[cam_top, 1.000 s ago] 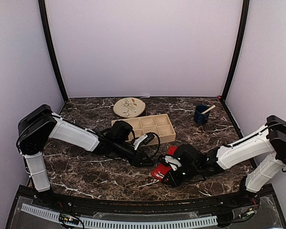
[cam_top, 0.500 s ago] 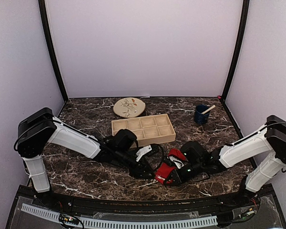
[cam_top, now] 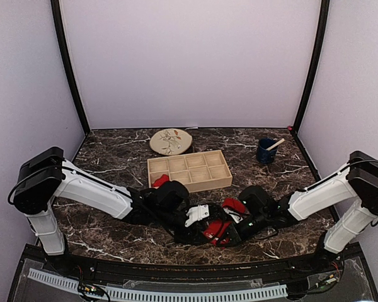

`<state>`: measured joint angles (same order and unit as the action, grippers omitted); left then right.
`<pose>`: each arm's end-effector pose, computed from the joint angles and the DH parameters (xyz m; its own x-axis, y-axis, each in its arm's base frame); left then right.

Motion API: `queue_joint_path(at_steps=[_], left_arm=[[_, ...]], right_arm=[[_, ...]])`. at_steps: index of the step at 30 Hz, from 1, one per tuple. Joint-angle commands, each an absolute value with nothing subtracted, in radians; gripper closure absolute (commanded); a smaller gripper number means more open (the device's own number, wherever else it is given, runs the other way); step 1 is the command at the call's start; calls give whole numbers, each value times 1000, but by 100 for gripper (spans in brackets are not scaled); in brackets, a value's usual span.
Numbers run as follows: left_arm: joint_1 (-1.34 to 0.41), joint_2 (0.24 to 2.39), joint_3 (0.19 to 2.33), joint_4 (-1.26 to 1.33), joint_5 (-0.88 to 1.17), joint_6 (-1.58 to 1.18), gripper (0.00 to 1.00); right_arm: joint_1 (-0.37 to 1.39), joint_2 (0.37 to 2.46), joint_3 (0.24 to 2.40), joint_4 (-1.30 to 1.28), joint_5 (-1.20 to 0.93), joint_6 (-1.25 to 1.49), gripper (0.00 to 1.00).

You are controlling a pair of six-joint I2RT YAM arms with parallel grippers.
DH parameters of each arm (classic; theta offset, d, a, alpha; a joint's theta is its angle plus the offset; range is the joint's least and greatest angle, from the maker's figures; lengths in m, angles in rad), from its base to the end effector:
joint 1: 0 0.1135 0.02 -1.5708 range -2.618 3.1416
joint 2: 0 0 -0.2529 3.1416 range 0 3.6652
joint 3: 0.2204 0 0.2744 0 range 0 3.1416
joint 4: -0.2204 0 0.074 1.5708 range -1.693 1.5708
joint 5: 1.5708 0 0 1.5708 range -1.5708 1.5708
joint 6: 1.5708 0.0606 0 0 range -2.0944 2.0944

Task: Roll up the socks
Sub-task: Roll the sock at the center of the board.

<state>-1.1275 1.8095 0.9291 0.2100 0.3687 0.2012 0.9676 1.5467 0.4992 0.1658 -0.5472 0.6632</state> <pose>0.1513 -0.3697 0.1099 -0.0685 0.5789 -0.8125 0.9976 0.0299 -0.0628 0.1327 0.2482 0.0673 -0.8935 -0.3703 -0.2538 -0.4325 0.5584 0.7079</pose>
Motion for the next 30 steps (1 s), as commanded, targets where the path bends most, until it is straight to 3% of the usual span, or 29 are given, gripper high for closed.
queue_joint_path(at_steps=[1, 16, 30], left_arm=[[-1177, 1785, 941, 211, 207, 317, 57], [-1233, 1835, 960, 219, 81, 448, 58], [-1240, 1878, 999, 183, 109, 504, 63]], right_arm=[[959, 1559, 505, 161, -570, 650, 100], [954, 1555, 510, 141, -580, 638, 100], [955, 1555, 518, 127, -587, 630, 100]])
